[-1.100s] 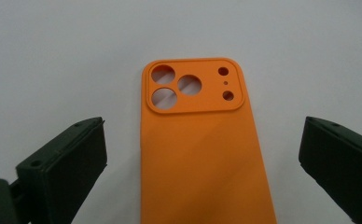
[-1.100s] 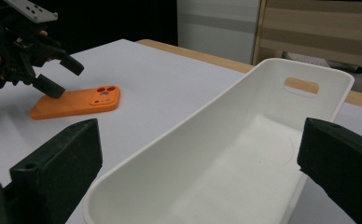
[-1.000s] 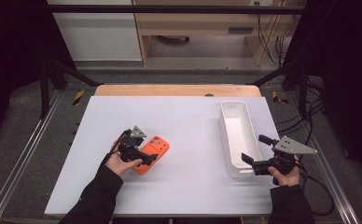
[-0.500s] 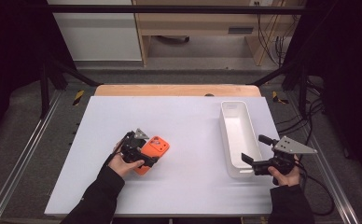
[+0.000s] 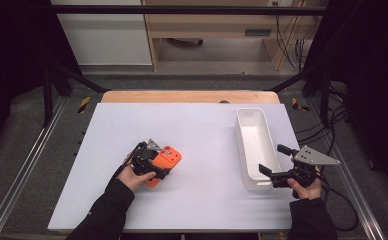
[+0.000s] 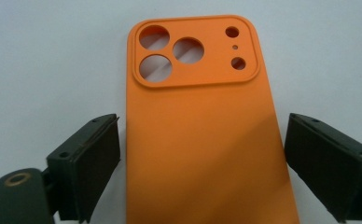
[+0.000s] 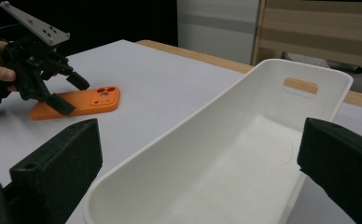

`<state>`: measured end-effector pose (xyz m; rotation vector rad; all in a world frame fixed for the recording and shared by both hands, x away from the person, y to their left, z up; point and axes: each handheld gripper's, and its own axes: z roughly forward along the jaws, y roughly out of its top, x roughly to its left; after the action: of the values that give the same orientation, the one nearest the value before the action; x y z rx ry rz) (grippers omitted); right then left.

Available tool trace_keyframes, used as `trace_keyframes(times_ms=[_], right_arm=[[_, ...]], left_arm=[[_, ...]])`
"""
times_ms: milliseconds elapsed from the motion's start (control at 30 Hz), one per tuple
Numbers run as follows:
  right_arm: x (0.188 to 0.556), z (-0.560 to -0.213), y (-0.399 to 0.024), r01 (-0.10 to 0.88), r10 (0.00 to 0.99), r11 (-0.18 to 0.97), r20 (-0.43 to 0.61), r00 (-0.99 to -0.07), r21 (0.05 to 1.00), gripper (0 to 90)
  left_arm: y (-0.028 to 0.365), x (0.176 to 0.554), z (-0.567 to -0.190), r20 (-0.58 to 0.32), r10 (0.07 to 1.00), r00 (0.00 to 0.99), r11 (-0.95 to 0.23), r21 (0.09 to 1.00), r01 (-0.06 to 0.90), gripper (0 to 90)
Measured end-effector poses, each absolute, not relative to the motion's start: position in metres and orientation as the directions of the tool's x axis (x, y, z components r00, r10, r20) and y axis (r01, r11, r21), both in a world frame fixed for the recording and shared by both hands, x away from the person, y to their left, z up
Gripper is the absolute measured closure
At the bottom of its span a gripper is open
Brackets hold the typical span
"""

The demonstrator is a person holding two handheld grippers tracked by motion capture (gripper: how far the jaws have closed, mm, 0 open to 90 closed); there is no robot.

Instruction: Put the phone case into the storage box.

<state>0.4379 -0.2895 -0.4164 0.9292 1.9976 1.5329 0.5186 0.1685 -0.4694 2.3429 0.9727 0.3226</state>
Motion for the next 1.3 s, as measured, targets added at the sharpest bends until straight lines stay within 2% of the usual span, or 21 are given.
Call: trace_keyframes(times_ms=[1300], right_arm=[[0.4378,-0.4160,-0.2892,0.234,0.739,0.154,0.045,-0.672,0.960,0.4]], left_arm=[[0.1660,0.5166,-0.4732,0.017,0.714,0.700,-0.574,0.588,0.571,14.4]])
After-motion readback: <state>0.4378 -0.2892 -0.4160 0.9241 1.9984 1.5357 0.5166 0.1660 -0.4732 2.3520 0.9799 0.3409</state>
